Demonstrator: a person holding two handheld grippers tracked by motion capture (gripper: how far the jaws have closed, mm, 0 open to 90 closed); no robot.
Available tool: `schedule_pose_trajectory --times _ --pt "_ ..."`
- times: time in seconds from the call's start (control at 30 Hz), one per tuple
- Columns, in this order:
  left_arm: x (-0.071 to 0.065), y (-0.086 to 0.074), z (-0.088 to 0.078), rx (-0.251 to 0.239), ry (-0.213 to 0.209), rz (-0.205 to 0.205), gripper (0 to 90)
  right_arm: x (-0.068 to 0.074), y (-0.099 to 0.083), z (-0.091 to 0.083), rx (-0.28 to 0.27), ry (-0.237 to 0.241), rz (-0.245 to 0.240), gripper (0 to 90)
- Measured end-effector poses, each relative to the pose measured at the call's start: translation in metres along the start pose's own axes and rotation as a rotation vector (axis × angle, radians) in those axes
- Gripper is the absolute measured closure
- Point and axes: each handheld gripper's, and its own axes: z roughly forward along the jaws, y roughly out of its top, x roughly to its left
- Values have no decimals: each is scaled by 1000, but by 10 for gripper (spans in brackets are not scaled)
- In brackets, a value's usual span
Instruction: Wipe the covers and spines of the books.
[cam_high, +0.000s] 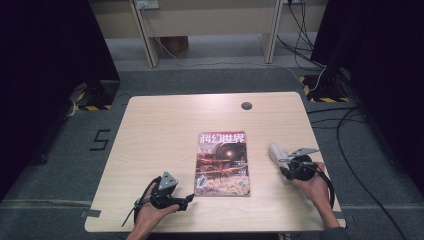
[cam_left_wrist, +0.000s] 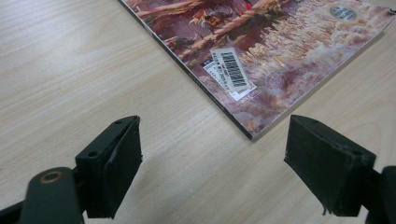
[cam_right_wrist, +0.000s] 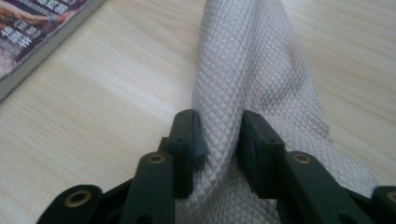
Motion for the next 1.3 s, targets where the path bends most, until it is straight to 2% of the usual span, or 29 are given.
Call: schedule_pose_trajectory --times 0.2,0.43,0.67,0.8,0.83,0.93,1.13,1.3 --pt "0 0 1 7 -1 3 180 4 16 12 2 4 -27 675" --pt "-1 0 2 9 -7 8 180 8 32 26 -6 22 -30 635" --pt "0 0 3 13 -7 11 180 13 39 32 -12 33 -29 605" --pt "-2 0 3 14 -8 15 180 14 40 32 -19 24 -26 548" --pt "-3 -1 3 18 -12 23 180 15 41 28 -35 16 -13 496" --pt "-4 0 4 18 -14 27 180 16 41 23 -67 16 -2 416" --pt "-3 0 3 15 -11 24 178 22 36 11 -104 11 22 332" --pt "-3 0 2 16 -7 24 175 28 32 5 -157 40 62 261"
